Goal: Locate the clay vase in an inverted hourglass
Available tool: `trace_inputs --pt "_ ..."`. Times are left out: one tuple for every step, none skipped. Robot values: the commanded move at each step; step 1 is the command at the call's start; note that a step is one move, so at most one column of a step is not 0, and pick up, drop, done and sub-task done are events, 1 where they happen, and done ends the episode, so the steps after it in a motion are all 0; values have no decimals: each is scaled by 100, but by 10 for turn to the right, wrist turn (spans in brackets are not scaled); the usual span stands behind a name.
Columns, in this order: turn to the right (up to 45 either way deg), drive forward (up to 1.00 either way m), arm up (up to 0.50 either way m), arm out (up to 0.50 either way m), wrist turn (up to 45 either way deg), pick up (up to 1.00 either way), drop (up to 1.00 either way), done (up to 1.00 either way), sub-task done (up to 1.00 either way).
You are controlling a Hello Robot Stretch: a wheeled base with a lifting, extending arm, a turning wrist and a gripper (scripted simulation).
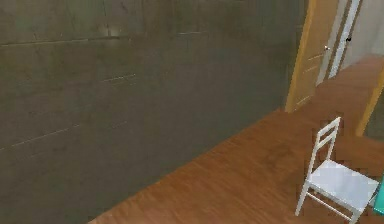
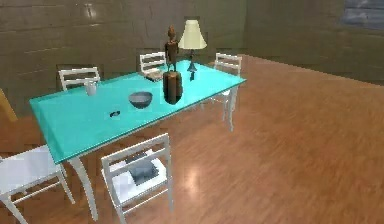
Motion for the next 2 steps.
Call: trace_inputs --pt "180 0 0 0 0 0 0 0 0" --pt "0 100 0 0 0 0 0 0 0"
